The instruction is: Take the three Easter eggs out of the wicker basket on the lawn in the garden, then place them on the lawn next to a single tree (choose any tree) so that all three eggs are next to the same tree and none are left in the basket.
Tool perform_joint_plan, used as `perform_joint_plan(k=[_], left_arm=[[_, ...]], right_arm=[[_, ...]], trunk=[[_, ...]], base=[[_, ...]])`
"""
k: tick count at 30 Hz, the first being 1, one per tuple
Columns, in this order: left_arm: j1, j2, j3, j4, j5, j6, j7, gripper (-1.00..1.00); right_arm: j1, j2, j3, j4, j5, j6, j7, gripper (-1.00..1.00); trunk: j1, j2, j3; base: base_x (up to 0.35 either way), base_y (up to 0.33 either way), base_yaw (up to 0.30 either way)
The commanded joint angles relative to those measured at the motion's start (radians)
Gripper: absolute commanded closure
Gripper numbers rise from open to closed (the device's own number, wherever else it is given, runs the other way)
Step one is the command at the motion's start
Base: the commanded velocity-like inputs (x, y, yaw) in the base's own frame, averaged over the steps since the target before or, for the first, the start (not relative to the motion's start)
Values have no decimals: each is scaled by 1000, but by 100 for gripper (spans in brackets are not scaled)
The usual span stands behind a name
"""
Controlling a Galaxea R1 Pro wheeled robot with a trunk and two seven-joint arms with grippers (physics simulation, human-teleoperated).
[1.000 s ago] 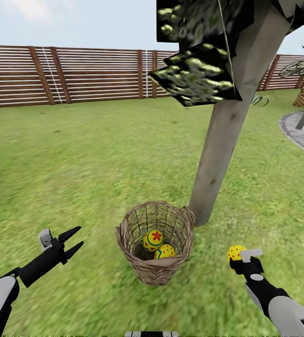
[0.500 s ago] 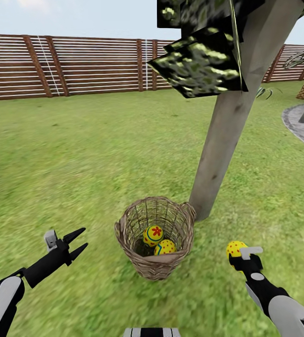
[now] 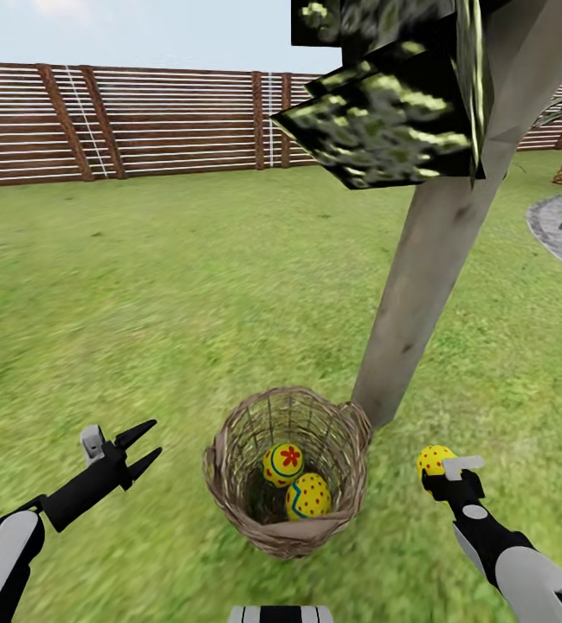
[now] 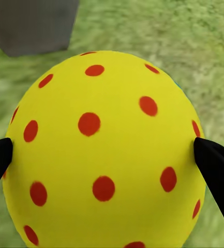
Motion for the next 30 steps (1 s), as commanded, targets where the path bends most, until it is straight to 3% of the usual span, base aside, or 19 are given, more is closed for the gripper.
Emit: perform_joint_plan(k=[1,9,14,23,26,30], left_arm=[[-1,0,2,-1,-1,6,-3,-100],[-1,6,5,-6,0,7,-4,-100],[-1,18,50,5,-4,9,-45,-100],[-1,18,53,6,-3,10,-49,-100],[-1,18,53,6,-2,10,-49,-100],[-1,18,53,7,-2,10,-49,-100]], right_arm=[[-1,0,-7,2,10,-4,-2,100],[-1,3,4,0,11,-3,0,100],[-1,23,26,0,12,-3,0,100],[-1,23,27,-4,11,-3,-9,100],[-1,23,26,-4,10,-1,-55,100],[-1,23,27,-5,10,-4,-67,100]], trunk=[[0,0,-1],[3,-2,-28],[5,-3,-47],[9,-5,-82],[11,-6,-94],[12,-7,-109]], base=[[20,0,0],[2,0,0],[0,0,0],[0,0,0],[0,0,0],[0,0,0]])
